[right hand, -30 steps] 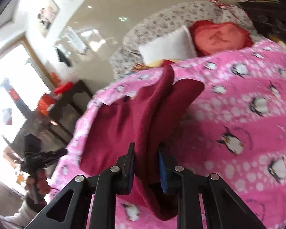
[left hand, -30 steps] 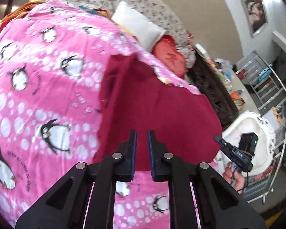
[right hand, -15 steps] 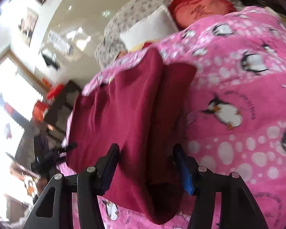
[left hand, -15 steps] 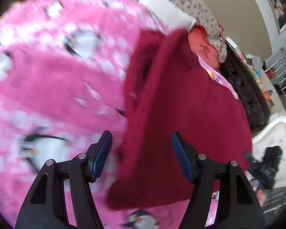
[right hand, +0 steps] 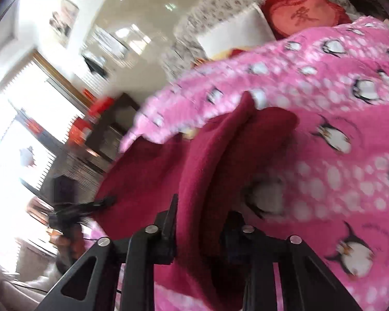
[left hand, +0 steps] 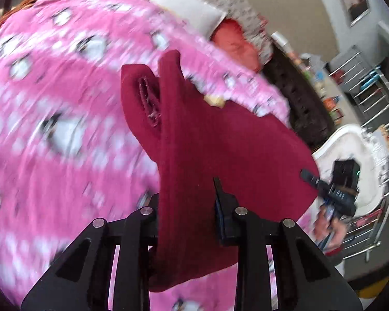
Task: Fold small clothes
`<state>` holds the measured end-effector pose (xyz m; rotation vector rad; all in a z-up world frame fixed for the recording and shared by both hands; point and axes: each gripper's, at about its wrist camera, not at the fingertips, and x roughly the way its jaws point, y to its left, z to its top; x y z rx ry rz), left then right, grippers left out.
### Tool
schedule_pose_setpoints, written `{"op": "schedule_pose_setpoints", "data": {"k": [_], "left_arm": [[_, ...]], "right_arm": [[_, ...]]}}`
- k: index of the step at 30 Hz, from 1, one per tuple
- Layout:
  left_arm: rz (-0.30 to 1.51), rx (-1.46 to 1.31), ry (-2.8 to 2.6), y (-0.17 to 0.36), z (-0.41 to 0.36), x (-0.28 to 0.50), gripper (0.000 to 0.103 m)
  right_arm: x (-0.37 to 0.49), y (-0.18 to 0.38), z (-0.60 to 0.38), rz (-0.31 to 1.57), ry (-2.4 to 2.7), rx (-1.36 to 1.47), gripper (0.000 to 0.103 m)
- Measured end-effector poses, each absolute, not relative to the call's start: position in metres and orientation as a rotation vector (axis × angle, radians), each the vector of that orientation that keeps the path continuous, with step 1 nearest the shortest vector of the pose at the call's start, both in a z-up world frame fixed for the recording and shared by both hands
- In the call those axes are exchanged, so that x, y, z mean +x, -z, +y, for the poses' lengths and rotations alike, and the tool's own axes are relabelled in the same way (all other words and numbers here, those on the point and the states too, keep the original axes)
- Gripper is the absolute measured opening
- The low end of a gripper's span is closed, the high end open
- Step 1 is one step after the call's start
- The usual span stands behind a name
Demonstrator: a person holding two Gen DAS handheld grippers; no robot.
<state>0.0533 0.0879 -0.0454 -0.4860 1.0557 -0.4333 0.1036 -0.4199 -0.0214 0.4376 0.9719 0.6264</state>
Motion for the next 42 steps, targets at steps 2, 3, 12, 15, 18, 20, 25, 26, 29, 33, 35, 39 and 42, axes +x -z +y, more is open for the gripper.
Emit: {"op": "schedule_pose_setpoints", "data": {"k": [2, 3, 12, 15, 18, 20, 25, 26, 29, 33, 35, 39, 42], "left_arm": [[1.152, -0.508, 0.377, 0.073, 0.092, 0.046, 0.03], [1.168, -0.507, 0.351, 0.079, 0.095, 0.044, 0.037], [1.049, -0.452, 0.219, 0.077, 0.099, 0.015, 0.052], [1.027, -0.422, 0.193, 0.078, 0.09, 0.015, 0.052], [1.013, -0.403, 0.18, 0.082, 0.086, 0.015, 0.053], [1.007, -0.396, 0.18, 0.083, 0.085, 0.016, 0.055], [0.996, -0.4, 0.19, 0.083, 0.087, 0.018, 0.06], [0.993, -0.401, 0.192, 0.084, 0.087, 0.019, 0.061], [0.978, -0.4, 0.193, 0.086, 0.087, 0.021, 0.062], [0.981, -0.413, 0.216, 0.086, 0.09, 0.023, 0.062], [0.989, -0.421, 0.22, 0.084, 0.093, 0.022, 0.062], [0.977, -0.465, 0.202, 0.081, 0.103, 0.015, 0.062], [0.982, -0.499, 0.2, 0.085, 0.106, 0.015, 0.062]], "right_arm": [[0.101, 0.031, -0.42, 1.033, -0.446, 0.309, 0.041], [0.1, 0.03, -0.422, 1.042, -0.381, 0.271, 0.041], [0.101, -0.052, -0.351, 0.837, -0.567, 0.247, 0.041], [0.116, -0.041, -0.28, 0.882, -0.667, 0.166, 0.04], [0.13, -0.025, -0.219, 0.918, -0.727, 0.103, 0.04], [0.143, -0.016, -0.182, 0.933, -0.746, 0.071, 0.04], [0.166, 0.011, -0.114, 0.987, -0.737, -0.045, 0.04], [0.17, 0.024, -0.1, 1.023, -0.728, -0.074, 0.04], [0.178, 0.056, -0.073, 1.095, -0.695, -0.147, 0.04], [0.18, 0.052, -0.076, 1.091, -0.696, -0.123, 0.04], [0.178, 0.04, -0.086, 1.079, -0.694, -0.091, 0.04], [0.172, 0.019, -0.095, 1.022, -0.7, -0.075, 0.04], [0.176, 0.023, -0.083, 1.027, -0.68, -0.082, 0.04]]}}
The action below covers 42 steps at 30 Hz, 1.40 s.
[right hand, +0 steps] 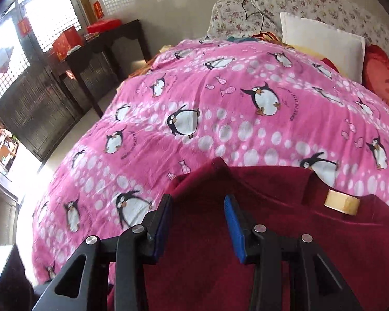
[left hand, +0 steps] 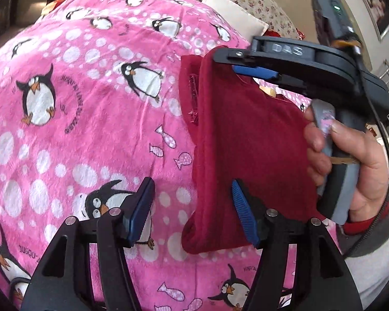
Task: Fold small clothes
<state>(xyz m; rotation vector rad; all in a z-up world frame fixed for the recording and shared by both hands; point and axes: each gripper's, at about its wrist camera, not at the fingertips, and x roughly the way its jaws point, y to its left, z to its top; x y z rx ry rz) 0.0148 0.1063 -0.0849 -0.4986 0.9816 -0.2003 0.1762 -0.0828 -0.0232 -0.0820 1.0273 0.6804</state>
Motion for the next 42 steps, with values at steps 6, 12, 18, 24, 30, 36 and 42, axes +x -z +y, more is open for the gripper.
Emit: {"op": "schedule_pose_setpoints", "data": {"k": [6, 12, 18, 24, 30, 36, 42], "left_arm": [[0.977, -0.525, 0.197, 0.087, 0.108, 0.014, 0.063], [0.948, -0.548, 0.202, 0.092, 0.108, 0.004, 0.069], [0.907, -0.544, 0.214, 0.095, 0.105, -0.006, 0.07], [0.894, -0.636, 0.424, 0.085, 0.092, -0.013, 0.067], [0.796, -0.537, 0.578, 0.03, 0.051, -0.029, 0.067], [0.766, -0.422, 0.789, -0.011, 0.0, -0.04, 0.068], [0.885, -0.266, 0.686, 0.024, -0.039, -0.021, 0.069]], "right_arm": [[0.186, 0.044, -0.071, 1.128, -0.674, 0.017, 0.047], [0.164, 0.022, -0.052, 1.129, -0.689, -0.12, 0.066], [0.151, 0.06, -0.019, 1.123, -0.642, -0.337, 0.068], [0.15, 0.027, -0.078, 1.041, -0.74, -0.108, 0.017], [0.142, -0.037, -0.221, 0.904, -0.803, 0.218, 0.015], [0.126, -0.039, -0.346, 0.839, -0.654, 0.345, 0.015], [0.139, 0.024, -0.428, 0.927, -0.364, 0.379, 0.002]]}}
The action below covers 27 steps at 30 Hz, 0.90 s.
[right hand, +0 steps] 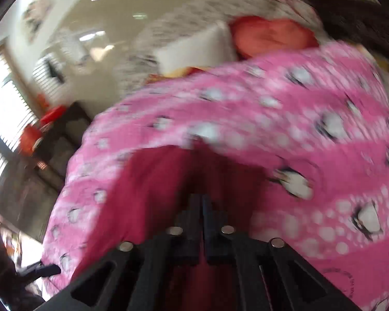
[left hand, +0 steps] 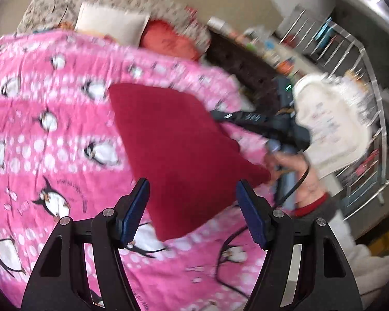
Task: Fold small clothes
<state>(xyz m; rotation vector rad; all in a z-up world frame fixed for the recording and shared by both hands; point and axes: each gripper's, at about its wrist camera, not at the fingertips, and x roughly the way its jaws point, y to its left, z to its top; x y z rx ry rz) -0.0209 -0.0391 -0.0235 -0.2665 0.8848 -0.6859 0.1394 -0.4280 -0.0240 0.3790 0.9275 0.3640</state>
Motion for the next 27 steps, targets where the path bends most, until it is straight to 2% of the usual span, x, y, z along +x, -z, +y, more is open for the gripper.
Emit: {"op": "schedule_pose_setpoints", "data": {"k": [2, 4, 6, 7, 8, 15, 20, 27], "left_arm": [[0.943, -0.244, 0.671, 0.04, -0.049, -0.008, 0.069], [0.96, -0.236, 0.66, 0.049, -0.055, -0.006, 0.069], [0.961, -0.233, 0.652, 0.052, -0.059, -0.006, 0.069], [0.965, -0.229, 0.652, 0.052, -0.061, -0.005, 0.069], [0.971, -0.219, 0.651, 0.055, -0.064, -0.005, 0.069], [0.971, -0.194, 0.631, 0.06, -0.067, -0.001, 0.069], [1.0, -0.227, 0.628, 0.068, -0.061, 0.0, 0.069], [0.985, -0.195, 0.601, 0.071, -0.068, -0.001, 0.069]], "right_arm": [[0.137, 0.032, -0.447, 0.918, -0.445, 0.534, 0.003], [0.13, 0.026, -0.454, 0.892, -0.491, 0.599, 0.01], [0.122, 0.015, -0.453, 0.875, -0.53, 0.605, 0.028], [0.119, 0.011, -0.449, 0.873, -0.559, 0.605, 0.047], [0.118, 0.01, -0.442, 0.89, -0.581, 0.596, 0.057], [0.124, 0.032, -0.392, 1.001, -0.491, 0.511, 0.057], [0.108, 0.013, -0.4, 0.921, -0.452, 0.479, 0.057], [0.12, 0.04, -0.386, 1.015, -0.439, 0.447, 0.058]]}}
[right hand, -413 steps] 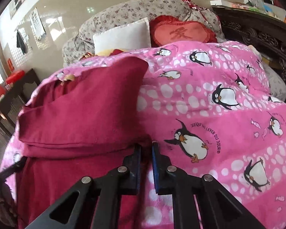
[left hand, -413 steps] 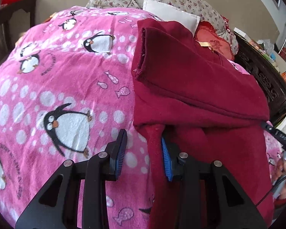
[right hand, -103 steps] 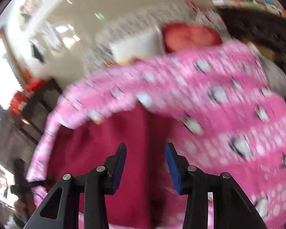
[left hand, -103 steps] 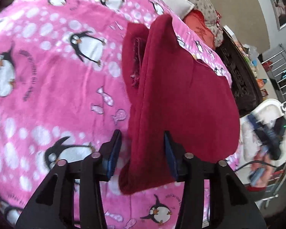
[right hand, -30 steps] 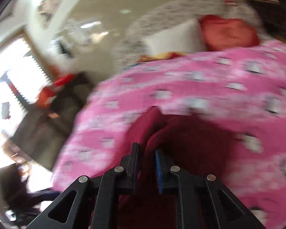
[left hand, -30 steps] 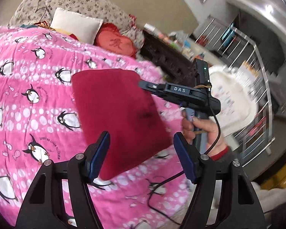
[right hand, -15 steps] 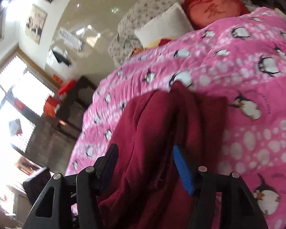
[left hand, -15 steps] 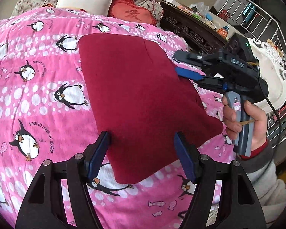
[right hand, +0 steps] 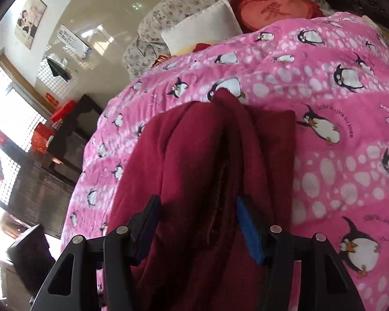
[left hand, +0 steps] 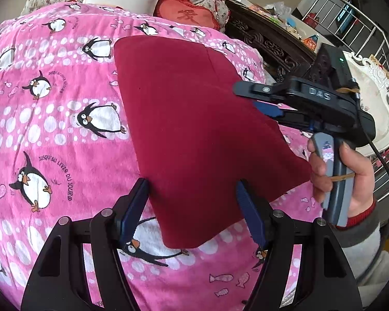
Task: Fold small clothes
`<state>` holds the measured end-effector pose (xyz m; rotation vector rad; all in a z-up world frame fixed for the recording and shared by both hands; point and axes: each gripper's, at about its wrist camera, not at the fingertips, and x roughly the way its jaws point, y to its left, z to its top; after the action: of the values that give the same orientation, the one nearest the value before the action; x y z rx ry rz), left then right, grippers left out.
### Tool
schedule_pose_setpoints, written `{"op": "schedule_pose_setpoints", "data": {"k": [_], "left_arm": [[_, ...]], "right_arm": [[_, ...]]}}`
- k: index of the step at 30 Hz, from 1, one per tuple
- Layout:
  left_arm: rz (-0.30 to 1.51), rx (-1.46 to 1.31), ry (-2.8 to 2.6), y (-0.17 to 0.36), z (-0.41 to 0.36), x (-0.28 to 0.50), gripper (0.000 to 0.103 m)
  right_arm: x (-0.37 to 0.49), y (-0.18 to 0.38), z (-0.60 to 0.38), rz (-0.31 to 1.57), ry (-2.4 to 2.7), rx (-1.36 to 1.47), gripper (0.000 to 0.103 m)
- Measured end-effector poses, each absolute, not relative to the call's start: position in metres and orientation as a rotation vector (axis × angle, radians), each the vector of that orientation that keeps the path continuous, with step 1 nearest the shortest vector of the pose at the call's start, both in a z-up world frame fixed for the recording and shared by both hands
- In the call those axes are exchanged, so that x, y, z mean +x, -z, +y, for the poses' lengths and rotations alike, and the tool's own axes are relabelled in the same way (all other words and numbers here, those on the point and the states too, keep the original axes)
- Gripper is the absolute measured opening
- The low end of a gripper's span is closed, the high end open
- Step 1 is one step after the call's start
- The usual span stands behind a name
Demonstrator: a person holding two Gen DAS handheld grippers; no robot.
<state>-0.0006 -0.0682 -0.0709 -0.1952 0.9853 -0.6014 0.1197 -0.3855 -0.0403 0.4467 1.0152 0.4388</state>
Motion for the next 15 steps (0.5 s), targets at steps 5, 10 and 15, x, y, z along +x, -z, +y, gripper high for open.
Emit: {"op": "schedule_pose_setpoints", "data": {"k": [5, 10, 15], "left_arm": [[0.997, -0.181, 0.571, 0.073, -0.07, -0.001, 0.069], [0.939, -0.126, 0.553, 0.052, -0.078, -0.004, 0.069], [0.903, -0.098, 0.55, 0.041, -0.092, -0.001, 0.069]], "right_arm": [[0.122, 0.04, -0.368, 0.966, -0.471, 0.387, 0.025], [0.104, 0.012, -0.377, 0.86, -0.485, 0.319, 0.02], [0.1, -0.008, -0.393, 0.816, -0.429, 0.239, 0.02]]}}
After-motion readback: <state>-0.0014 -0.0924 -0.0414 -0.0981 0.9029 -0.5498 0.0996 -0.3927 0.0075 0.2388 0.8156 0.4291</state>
